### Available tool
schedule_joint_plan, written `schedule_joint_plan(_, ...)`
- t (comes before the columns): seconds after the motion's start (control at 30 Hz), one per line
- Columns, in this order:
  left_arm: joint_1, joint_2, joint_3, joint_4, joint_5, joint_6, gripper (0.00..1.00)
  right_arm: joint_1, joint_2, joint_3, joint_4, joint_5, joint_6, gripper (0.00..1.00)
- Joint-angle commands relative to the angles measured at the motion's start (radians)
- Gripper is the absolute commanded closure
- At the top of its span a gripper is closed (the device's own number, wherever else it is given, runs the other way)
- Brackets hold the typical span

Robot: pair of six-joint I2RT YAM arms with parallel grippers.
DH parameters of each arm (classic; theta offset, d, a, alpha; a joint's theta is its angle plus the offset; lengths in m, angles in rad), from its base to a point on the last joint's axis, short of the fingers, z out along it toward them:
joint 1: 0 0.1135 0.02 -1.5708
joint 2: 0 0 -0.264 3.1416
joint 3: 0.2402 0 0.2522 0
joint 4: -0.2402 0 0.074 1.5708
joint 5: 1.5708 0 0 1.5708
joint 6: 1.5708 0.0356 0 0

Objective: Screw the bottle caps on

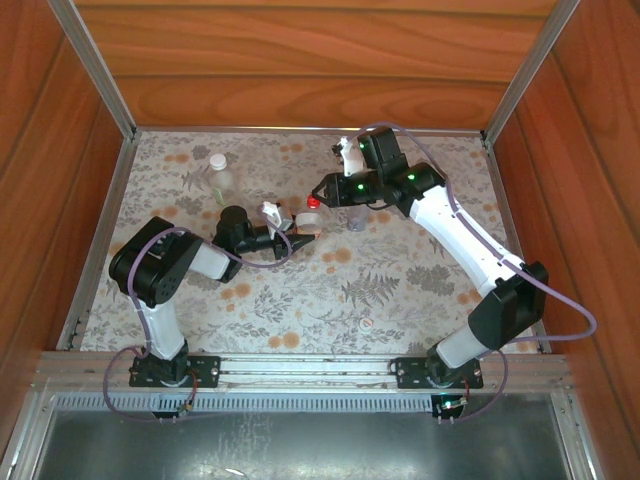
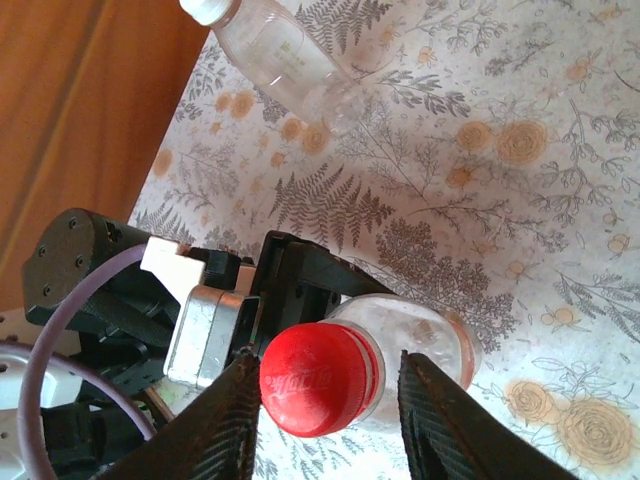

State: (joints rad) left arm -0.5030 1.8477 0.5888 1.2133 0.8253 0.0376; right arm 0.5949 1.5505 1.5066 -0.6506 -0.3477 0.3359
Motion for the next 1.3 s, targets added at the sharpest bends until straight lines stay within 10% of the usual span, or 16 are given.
schedule_joint_plan(0.0, 0.004, 0.049, -0.021, -0.123, 0.039, -0.005, 0.50, -0.001, -0.049, 0.000, 0.016, 0.026, -0.102, 0.51)
schedule_joint_plan(0.6, 0.028, 0.056, -0.027, -0.123, 0.224, -0.007, 0.50, -0.035, -0.070, -0.013, -0.121, -0.223, -0.848, 0.30)
schedule_joint_plan(1.27, 0.040, 0.064, -0.027, -0.128, 0.298, -0.007, 0.50, -0.027, 0.140, 0.240, -0.379, -0.260, -1.056, 0.43)
